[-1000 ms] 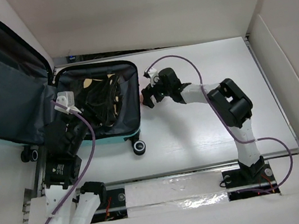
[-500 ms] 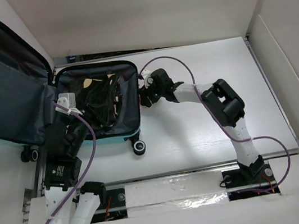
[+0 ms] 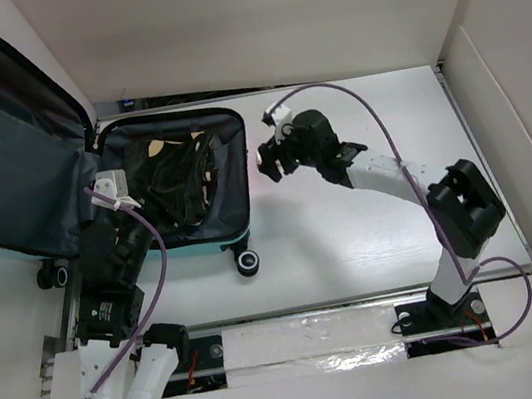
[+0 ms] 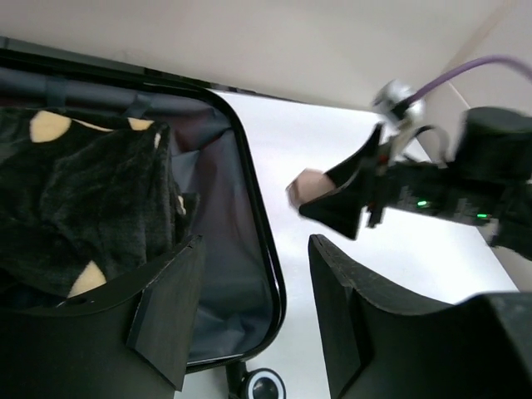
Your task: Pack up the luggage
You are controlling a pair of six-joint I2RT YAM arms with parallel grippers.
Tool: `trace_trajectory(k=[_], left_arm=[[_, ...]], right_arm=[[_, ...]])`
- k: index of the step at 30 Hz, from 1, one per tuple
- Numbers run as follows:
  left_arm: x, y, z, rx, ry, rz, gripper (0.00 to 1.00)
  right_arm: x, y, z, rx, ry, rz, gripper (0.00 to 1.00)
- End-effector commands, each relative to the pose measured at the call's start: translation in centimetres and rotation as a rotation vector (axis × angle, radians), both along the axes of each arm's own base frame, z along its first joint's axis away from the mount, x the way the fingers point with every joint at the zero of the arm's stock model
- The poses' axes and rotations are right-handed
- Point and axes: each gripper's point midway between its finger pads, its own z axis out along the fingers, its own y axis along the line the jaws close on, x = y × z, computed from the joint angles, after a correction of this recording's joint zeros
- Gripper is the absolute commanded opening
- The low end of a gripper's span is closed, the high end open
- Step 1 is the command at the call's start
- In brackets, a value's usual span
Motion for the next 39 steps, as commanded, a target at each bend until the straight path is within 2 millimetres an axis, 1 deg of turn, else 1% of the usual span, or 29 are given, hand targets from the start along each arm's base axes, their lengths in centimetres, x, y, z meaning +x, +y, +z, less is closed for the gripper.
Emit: trace_trajectory(k=[1,2,3,5,6,7,8,9,10,12,13,14,15,16,17,18,19,20,21,22,24,26,28,29,32,34,35,37,39], left_arm=[[0.0,1.4,1.1,-0.023,-0.035,0.084,0.50],[0.1,2.3,1.3,-0.030,-0.039,0.141,0.50],[-0.1,2.7,1.5,-0.043,-0.043,0.163,0.50],[-0.1,4.2,1.5,-0.056,-0.046,0.246,0.51],[-0.3,4.6,1.7,-0.068,-0.058,0.267,0.51],[-0.4,4.9,1.9,-0.073,-0.065,0.285,0.53],[-0.4,5.6,1.8,-0.076,-0.066,0.322,0.60],[-0.4,5.9,1.7,-0.070,-0.066,0.338,0.64],[-0.3,6.1,1.4,-0.066,-0.059,0.350,0.68],[0.0,6.8,0.9,-0.052,-0.040,0.395,0.68],[0.1,7.0,0.8,-0.049,-0.033,0.404,0.68],[0.3,7.3,0.6,-0.043,-0.024,0.426,0.68],[0.6,7.4,0.4,-0.040,-0.012,0.437,0.67],[0.8,7.6,0.2,-0.038,-0.003,0.450,0.66],[1.0,8.0,0.0,-0.037,0.011,0.481,0.64],[1.2,8.6,-0.1,-0.036,0.019,0.512,0.63],[1.2,8.9,-0.2,-0.036,0.025,0.531,0.61],[1.1,10.0,-0.2,-0.034,0.032,0.588,0.60],[1.1,10.4,-0.2,-0.042,0.039,0.615,0.59],[0.9,11.0,-0.4,-0.037,0.054,0.650,0.59],[0.6,12.5,-0.1,-0.037,0.048,0.737,0.61],[-0.1,14.7,-0.4,-0.013,0.062,0.872,0.66],[-0.4,16.5,-1.4,0.044,0.101,0.992,0.68],[-1.2,17.9,-2.4,0.085,0.136,1.090,0.71],[-1.0,18.7,-5.2,0.122,0.254,1.140,0.73],[-1.3,20.8,-7.9,0.182,0.346,1.229,0.75],[-1.5,22.2,-8.9,0.151,0.379,1.276,0.79],[-1.7,24.0,-10.2,0.127,0.440,1.328,0.75],[-2.7,26.4,-11.1,0.141,0.492,1.441,0.72]], right_arm=[[-1.7,5.0,9.8,0.117,-0.189,0.104,0.50],[-2.0,6.3,9.7,0.117,-0.180,0.130,0.50],[-1.9,8.1,12.5,0.163,-0.221,0.159,0.51],[-3.0,11.6,14.2,0.224,-0.219,0.240,0.52],[-2.8,13.6,12.2,0.221,-0.167,0.273,0.60],[-3.0,15.5,15.9,0.294,-0.200,0.326,0.70],[-3.1,16.7,16.3,0.308,-0.190,0.338,0.82],[-2.7,17.0,15.8,0.288,-0.165,0.334,1.00],[-2.1,17.4,16.1,0.281,-0.170,0.326,1.00],[-2.5,16.6,16.0,0.263,-0.177,0.322,1.00],[-3.3,15.1,18.8,0.292,-0.228,0.296,1.00],[-3.4,13.3,15.1,0.240,-0.178,0.260,1.00],[-3.0,11.7,15.7,0.240,-0.234,0.235,1.00],[-3.2,10.0,15.4,0.233,-0.241,0.203,1.00],[-4.8,7.4,14.5,0.227,-0.241,0.188,0.97],[-5.3,6.0,14.0,0.220,-0.244,0.176,0.90],[-5.7,4.4,13.4,0.206,-0.245,0.149,0.76],[-6.5,2.4,15.0,0.227,-0.285,0.121,0.58],[-7.5,1.1,11.6,0.183,-0.241,0.109,0.26],[-7.8,-0.2,11.1,0.172,-0.248,0.083,0.16],[-8.9,-2.4,9.6,0.149,-0.257,0.051,0.07],[-9.1,-3.6,8.9,0.148,-0.264,0.005,0.07],[-9.4,-4.2,9.1,0.171,-0.269,-0.003,0.08],[-9.4,-4.4,9.4,0.179,-0.270,-0.002,0.10],[-9.7,-5.2,9.6,0.151,-0.251,-0.024,0.13],[-9.2,-5.8,9.6,0.155,-0.262,-0.057,0.14],[-9.3,-5.7,9.8,0.157,-0.258,-0.049,0.14],[-9.5,-5.7,9.7,0.159,-0.249,-0.032,0.15],[-9.9,-5.2,9.8,0.178,-0.245,0.003,0.16]])
